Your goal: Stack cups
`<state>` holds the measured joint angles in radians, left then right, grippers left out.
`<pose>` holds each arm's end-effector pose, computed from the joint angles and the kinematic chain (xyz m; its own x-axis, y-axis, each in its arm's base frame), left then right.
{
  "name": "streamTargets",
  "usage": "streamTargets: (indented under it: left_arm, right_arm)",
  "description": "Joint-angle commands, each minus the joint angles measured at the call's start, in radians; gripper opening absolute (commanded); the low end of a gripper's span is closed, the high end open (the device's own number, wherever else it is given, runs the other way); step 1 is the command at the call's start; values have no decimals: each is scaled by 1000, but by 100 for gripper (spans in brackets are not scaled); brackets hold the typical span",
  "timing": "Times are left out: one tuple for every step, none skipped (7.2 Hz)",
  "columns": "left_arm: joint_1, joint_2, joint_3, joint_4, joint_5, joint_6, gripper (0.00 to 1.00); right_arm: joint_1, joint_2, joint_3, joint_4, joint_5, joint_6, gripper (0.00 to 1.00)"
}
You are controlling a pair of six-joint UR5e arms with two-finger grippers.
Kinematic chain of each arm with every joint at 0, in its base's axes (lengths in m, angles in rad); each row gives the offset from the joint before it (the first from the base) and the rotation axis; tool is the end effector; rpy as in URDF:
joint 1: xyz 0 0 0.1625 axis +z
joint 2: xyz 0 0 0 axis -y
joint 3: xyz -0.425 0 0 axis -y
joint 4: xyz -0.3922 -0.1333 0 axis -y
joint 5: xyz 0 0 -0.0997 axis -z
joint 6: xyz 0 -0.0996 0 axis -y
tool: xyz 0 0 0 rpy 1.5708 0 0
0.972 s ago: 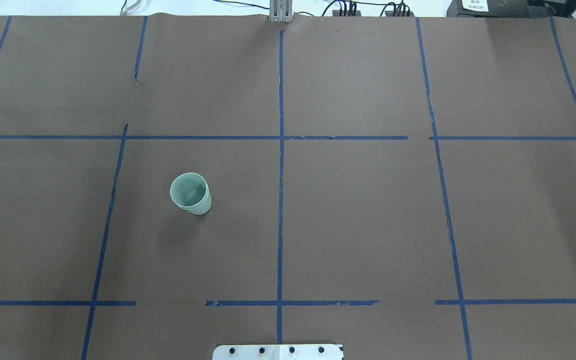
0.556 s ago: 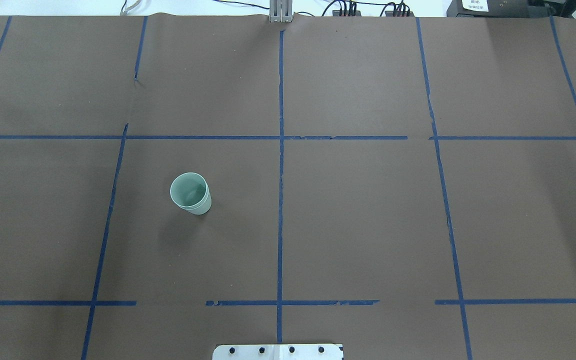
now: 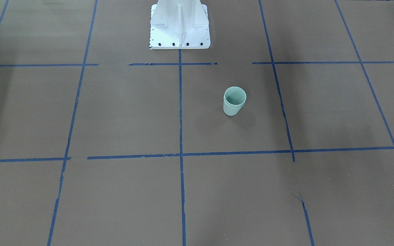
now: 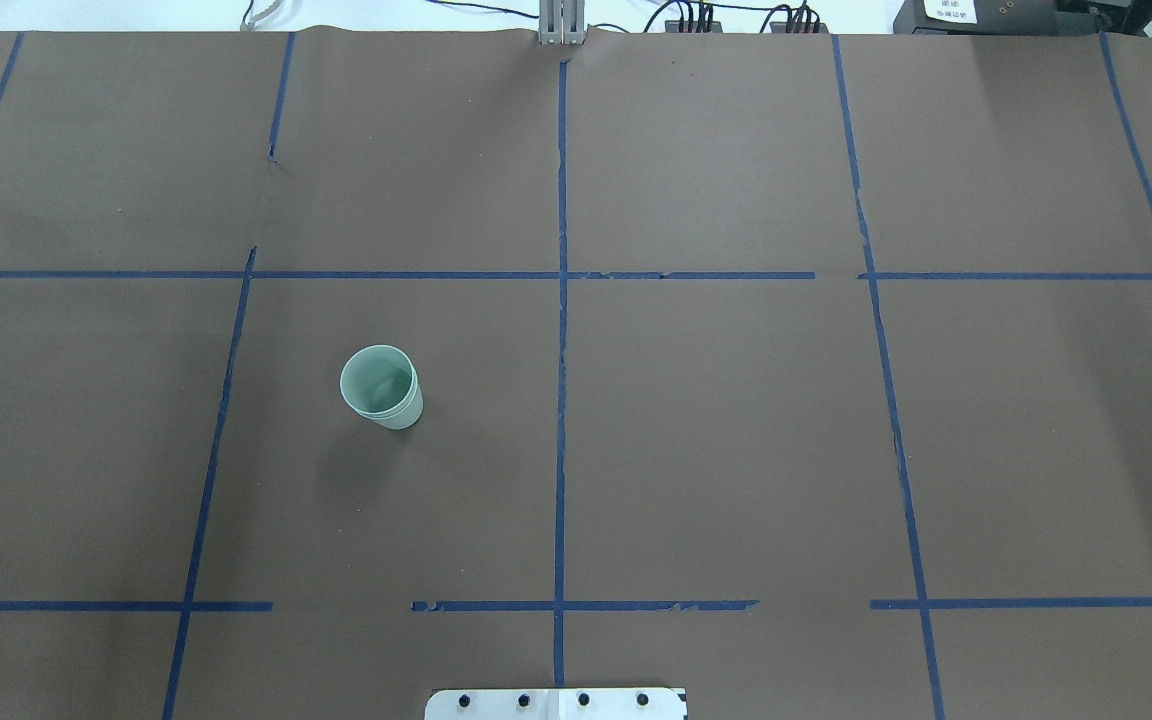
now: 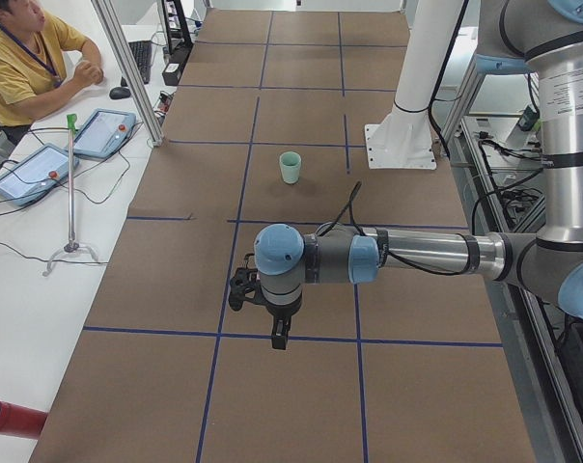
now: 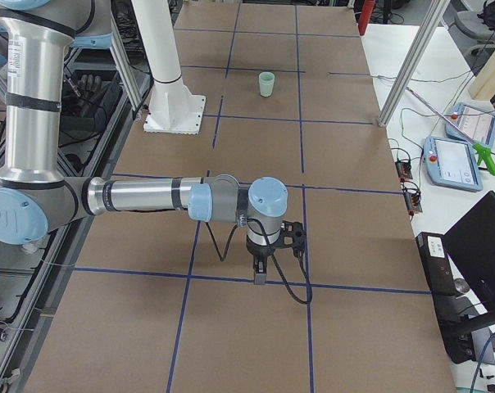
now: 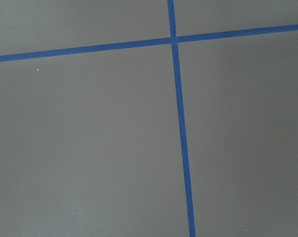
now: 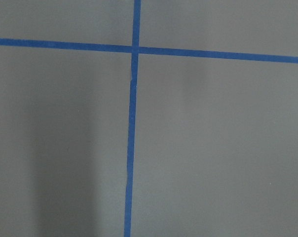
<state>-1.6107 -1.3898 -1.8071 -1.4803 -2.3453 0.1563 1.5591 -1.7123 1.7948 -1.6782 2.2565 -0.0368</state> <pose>-0.0800 -0.4094 0.6335 0.7107 0.1030 -0.6959 -0.0716 0.9947 0.0740 0.0652 -0.4295 0.6305 0.7732 -0.0301 0.6335 0.0402 0.9992 -0.0016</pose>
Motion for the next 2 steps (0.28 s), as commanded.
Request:
streamTargets:
  left_arm:
    - [0, 0, 0, 0, 0, 0, 100]
    - [0, 0, 2, 0, 0, 2, 100]
  right_arm:
    - [1, 0, 0, 0, 0, 0, 100]
    - [1, 0, 0, 0, 0, 0, 100]
